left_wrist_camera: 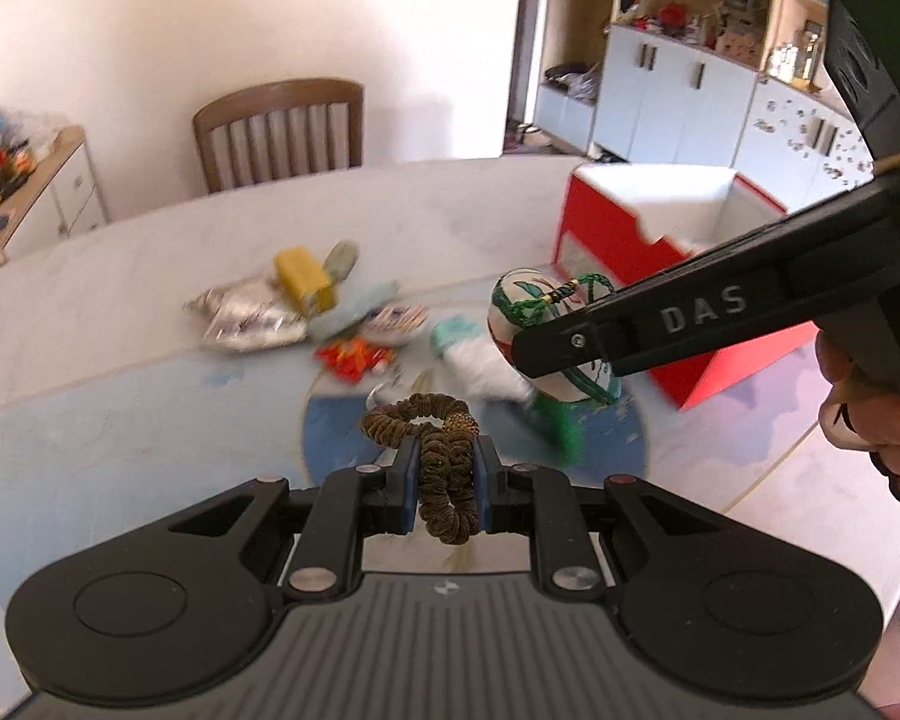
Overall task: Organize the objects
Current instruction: 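Carry the bracelet with left tool while right tool carries the pouch into the shoebox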
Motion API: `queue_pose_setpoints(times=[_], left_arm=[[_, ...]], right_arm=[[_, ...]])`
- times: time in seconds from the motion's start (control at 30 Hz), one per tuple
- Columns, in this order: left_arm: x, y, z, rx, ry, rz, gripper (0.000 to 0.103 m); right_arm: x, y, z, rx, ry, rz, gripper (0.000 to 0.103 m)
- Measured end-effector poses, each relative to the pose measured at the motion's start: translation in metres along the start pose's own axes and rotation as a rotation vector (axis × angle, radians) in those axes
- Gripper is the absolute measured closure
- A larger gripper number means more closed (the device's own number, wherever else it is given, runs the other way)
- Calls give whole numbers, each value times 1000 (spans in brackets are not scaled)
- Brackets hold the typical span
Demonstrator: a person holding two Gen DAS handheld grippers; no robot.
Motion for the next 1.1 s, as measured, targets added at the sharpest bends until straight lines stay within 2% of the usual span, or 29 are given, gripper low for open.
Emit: queue_pose_setpoints(times=[0.3, 0.5, 0.77, 1.1], left_arm=[[-14, -39, 51, 40, -52, -54, 85], [-10, -77, 84, 87, -83, -84, 85], [15, -137, 116, 147, -82, -116, 85], [69, -187, 140, 140, -24, -128, 85]], right_arm=[[-70, -42, 19, 78, -98, 32, 62], [-100, -83, 27, 109, -146, -1, 61], [-120, -148, 24, 147, -167, -57, 61], [-131, -223, 13, 170, -170, -109, 61]])
Point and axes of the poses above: each gripper's, at about its wrist camera, not at the fingertips, and x roughly the way its jaws point, y to its left, z to its top, the point moved 7 cm from there along x, roughly the way its jaws point, and after that the axes turned 1 degree about z, right-handed, at the moved point
